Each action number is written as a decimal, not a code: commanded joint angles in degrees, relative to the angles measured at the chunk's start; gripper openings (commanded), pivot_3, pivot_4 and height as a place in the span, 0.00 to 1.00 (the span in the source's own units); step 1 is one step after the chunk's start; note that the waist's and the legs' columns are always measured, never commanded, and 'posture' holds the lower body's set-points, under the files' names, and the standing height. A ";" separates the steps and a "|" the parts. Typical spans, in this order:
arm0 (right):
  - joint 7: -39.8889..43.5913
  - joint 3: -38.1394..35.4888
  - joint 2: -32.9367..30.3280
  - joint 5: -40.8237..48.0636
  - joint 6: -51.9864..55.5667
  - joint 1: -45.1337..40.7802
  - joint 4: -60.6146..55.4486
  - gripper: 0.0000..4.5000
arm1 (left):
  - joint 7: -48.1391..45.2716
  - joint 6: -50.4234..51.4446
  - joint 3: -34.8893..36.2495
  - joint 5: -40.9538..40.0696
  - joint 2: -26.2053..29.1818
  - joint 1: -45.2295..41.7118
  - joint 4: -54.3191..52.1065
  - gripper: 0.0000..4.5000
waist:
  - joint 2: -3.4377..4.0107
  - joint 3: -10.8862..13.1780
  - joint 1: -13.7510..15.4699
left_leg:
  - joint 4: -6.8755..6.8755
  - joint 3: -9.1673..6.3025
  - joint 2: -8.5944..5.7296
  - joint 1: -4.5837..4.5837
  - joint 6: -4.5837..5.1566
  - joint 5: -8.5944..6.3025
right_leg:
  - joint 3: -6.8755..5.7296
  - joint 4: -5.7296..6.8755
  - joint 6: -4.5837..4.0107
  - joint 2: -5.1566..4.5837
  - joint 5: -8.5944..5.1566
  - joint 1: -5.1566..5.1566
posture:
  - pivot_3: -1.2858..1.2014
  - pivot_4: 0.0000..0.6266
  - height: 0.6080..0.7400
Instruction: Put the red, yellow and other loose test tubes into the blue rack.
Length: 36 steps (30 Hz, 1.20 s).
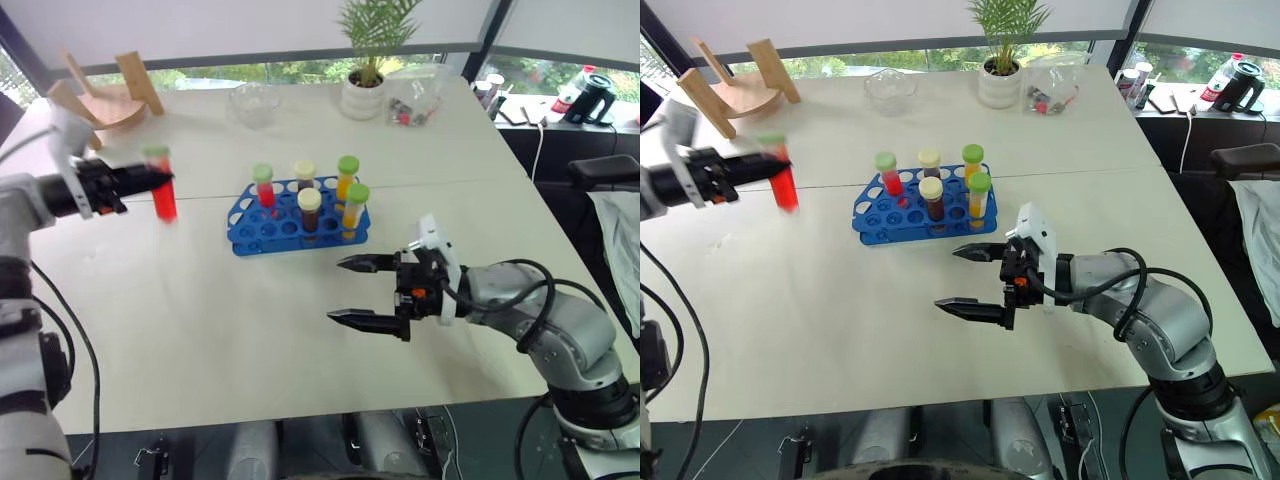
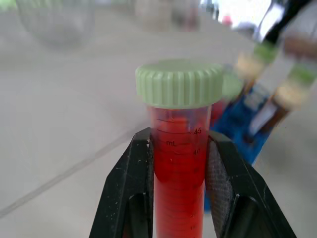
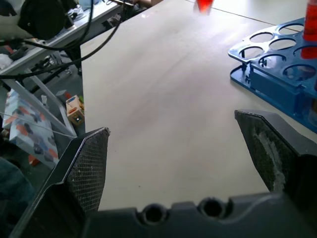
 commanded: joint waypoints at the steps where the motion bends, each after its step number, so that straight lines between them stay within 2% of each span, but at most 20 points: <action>1: 0.20 -2.39 -0.59 0.31 -0.14 -4.00 2.19 1.00 | 13.26 -1.33 6.74 -6.78 -9.74 3.21 -15.23 0.18 | 0.00 0.00 0.66 | 0.26 -0.07 -0.02 -0.01 0.01 -0.01 | -0.05 0.00 0.10 -0.01 0.06 0.13 | 0.52 0.24 1.00; 5: -0.53 -2.46 0.18 0.48 0.55 -7.55 5.01 1.00 | 21.88 -7.56 5.81 -6.63 -20.03 8.47 -25.76 0.18 | -0.06 -0.03 0.37 | 0.53 0.00 -0.11 -0.04 -0.03 0.01 | 0.10 -0.03 0.36 -0.03 0.27 0.22 | 0.52 0.24 1.00; 11: 1.31 1.26 -0.89 -3.19 -0.36 -10.01 7.75 1.00 | 23.50 -19.61 -6.56 2.50 -26.67 15.92 -27.57 0.18 | 0.02 -0.07 0.18 | 0.38 0.04 -0.08 0.07 -0.02 0.00 | 0.20 -0.05 0.33 0.09 0.28 0.21 | 0.52 0.24 1.00; 18: 1.16 0.27 -0.75 -3.29 0.41 -9.07 6.64 1.00 | 22.72 -25.66 -11.81 5.41 -27.72 17.56 -24.10 0.18 | 0.01 -0.06 0.18 | 0.40 0.05 -0.08 -0.01 -0.01 0.00 | 0.20 -0.06 0.32 0.10 0.28 0.13 | 0.52 0.24 1.00; 36: -2.95 -0.42 1.78 -2.83 0.96 -8.02 5.64 1.00 | 22.58 -32.88 -16.61 9.20 -28.45 17.89 -16.76 0.18 | 0.02 -0.07 0.29 | 0.40 0.04 -0.08 0.00 0.00 -0.01 | 0.19 -0.06 0.32 0.11 0.28 0.14 | 0.52 0.24 1.00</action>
